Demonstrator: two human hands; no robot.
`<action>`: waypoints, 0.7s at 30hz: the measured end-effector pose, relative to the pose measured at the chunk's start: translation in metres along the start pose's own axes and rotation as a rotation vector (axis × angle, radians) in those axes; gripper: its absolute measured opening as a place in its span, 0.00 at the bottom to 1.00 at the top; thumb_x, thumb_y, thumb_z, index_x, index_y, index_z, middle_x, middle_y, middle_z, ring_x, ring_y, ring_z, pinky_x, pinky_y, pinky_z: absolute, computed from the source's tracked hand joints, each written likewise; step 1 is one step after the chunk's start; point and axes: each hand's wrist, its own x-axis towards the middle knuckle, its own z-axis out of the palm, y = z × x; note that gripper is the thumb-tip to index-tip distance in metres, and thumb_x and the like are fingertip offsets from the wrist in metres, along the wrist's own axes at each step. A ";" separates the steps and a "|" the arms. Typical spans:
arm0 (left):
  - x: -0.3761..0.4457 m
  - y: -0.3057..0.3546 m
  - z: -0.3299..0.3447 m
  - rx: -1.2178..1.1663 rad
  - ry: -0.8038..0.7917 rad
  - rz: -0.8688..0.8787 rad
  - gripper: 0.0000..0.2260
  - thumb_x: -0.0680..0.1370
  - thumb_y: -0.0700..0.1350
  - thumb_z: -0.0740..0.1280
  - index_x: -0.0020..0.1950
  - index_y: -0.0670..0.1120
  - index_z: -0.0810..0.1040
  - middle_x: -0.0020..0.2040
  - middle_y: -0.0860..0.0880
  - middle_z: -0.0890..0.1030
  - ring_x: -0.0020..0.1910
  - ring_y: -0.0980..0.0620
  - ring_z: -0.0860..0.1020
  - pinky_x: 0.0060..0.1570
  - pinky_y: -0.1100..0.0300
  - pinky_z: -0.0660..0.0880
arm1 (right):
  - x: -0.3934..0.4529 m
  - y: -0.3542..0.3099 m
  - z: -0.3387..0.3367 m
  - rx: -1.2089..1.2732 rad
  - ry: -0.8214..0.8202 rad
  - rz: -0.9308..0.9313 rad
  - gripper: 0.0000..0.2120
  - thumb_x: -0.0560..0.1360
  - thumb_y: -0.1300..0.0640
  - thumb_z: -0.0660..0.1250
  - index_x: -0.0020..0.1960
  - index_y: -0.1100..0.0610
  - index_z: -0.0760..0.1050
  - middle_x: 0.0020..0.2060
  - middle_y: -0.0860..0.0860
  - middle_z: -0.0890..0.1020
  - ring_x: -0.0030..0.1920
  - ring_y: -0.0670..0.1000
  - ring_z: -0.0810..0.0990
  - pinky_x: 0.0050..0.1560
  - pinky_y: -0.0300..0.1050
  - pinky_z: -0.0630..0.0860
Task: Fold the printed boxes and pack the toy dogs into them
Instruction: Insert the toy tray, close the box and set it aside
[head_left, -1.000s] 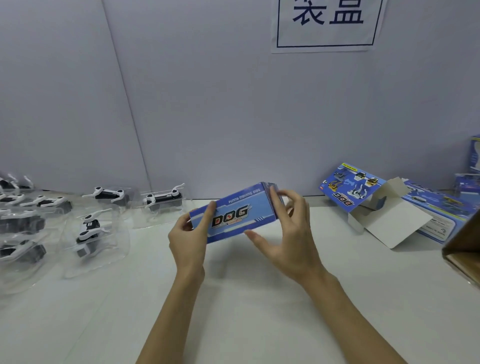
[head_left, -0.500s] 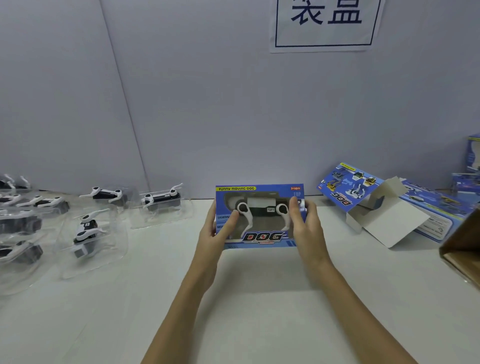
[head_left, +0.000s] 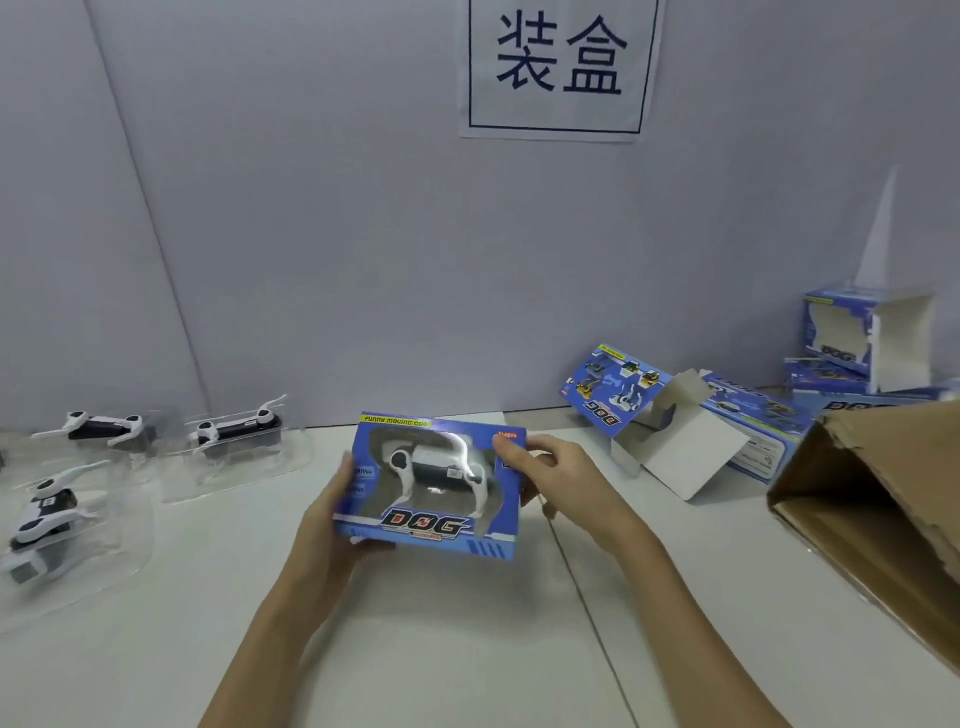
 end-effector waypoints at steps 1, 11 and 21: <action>0.001 -0.001 0.001 -0.085 0.044 -0.023 0.28 0.80 0.64 0.62 0.72 0.48 0.78 0.65 0.41 0.82 0.60 0.33 0.81 0.59 0.35 0.77 | -0.001 -0.003 -0.004 0.061 0.082 -0.001 0.35 0.65 0.26 0.68 0.56 0.54 0.80 0.39 0.57 0.86 0.38 0.54 0.84 0.33 0.44 0.77; 0.010 -0.016 -0.004 0.079 0.203 0.044 0.28 0.80 0.68 0.59 0.56 0.47 0.87 0.57 0.40 0.84 0.48 0.40 0.82 0.47 0.47 0.78 | 0.001 -0.015 -0.068 1.169 1.137 -0.307 0.32 0.78 0.49 0.75 0.70 0.64 0.64 0.57 0.57 0.83 0.54 0.54 0.87 0.48 0.51 0.86; 0.010 -0.019 0.005 0.220 0.190 0.050 0.29 0.76 0.69 0.59 0.47 0.49 0.89 0.52 0.43 0.86 0.44 0.42 0.82 0.43 0.49 0.77 | 0.021 0.043 -0.048 0.203 0.828 0.156 0.10 0.78 0.60 0.64 0.42 0.50 0.80 0.49 0.52 0.83 0.51 0.60 0.80 0.45 0.46 0.76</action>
